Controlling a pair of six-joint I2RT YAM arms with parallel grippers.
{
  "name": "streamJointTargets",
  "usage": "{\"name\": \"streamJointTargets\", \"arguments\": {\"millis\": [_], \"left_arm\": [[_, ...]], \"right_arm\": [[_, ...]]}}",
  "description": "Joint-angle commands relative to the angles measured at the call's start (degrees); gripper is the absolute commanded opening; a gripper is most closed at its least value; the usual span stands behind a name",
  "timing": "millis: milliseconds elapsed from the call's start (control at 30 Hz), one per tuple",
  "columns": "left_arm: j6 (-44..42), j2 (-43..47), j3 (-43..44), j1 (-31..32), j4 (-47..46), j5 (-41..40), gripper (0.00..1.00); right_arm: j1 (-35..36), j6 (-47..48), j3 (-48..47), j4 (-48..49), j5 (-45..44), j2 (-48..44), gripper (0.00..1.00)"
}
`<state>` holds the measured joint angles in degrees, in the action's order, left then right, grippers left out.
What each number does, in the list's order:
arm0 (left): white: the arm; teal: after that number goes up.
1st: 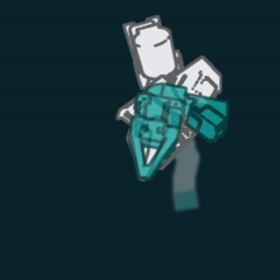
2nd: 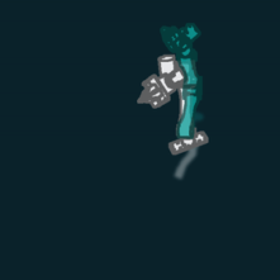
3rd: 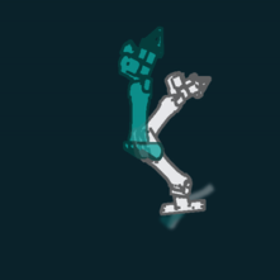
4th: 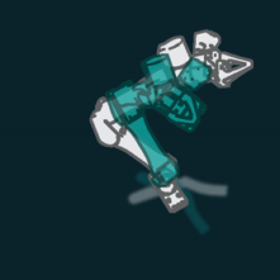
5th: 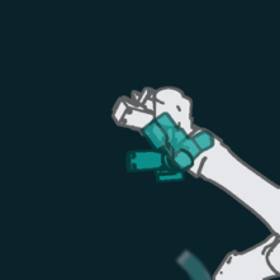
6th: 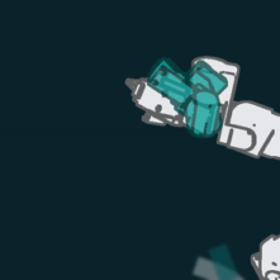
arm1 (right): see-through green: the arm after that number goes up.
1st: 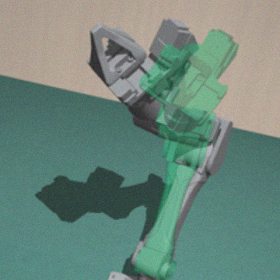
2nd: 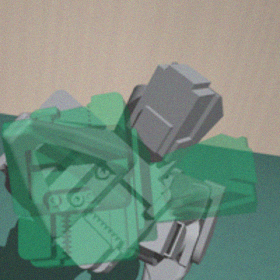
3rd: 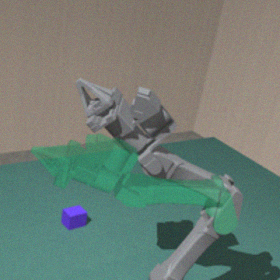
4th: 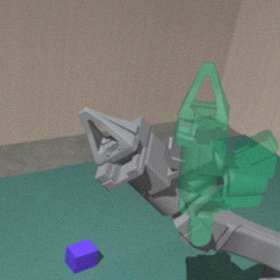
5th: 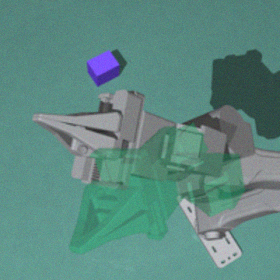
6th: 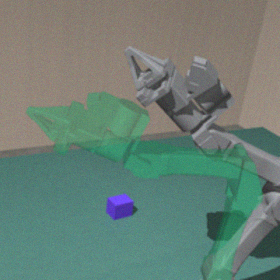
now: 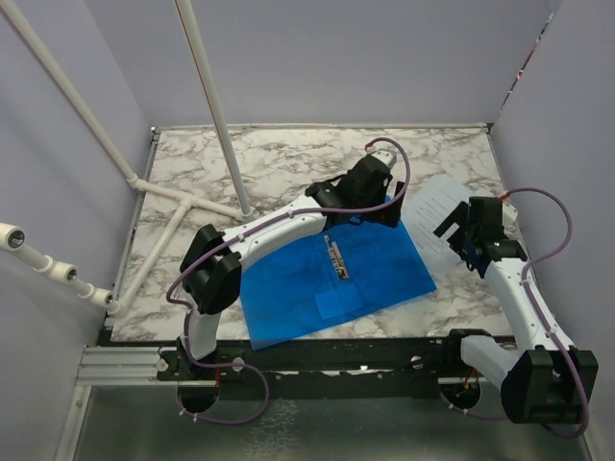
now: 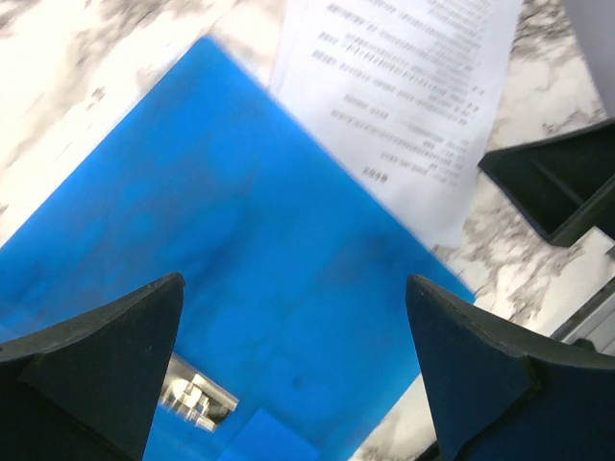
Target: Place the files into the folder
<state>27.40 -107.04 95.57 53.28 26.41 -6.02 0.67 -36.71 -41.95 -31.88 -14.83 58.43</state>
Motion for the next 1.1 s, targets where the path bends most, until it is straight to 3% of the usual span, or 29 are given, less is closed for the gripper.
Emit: {"name": "streamJointTargets", "arguments": {"millis": [0,167,433,667,1067], "left_arm": [[-2.9,-9.7,10.8,0.3,-3.2,6.8,0.99],[-4.2,-21.5,24.7,0.2,-3.1,10.1,0.99],[-6.1,-32.6,38.3,-0.7,-4.2,10.7,0.99],[-4.5,-38.9,42.0,-3.4,-10.5,15.5,0.99],[3.2,-47.9,45.1,-6.7,-19.1,19.4,0.99]], "right_arm": [[-4.5,-1.5,1.8,4.8,3.4,-1.0,1.0],[-7.4,-2.1,2.8,7.6,3.7,-1.4,1.0],[-13.0,-2.4,4.4,11.1,5.7,0.4,1.0],[-18.1,-2.4,5.4,13.1,7.1,1.7,1.0],[-19.2,-7.0,8.7,18.8,8.7,6.8,1.0]]}}
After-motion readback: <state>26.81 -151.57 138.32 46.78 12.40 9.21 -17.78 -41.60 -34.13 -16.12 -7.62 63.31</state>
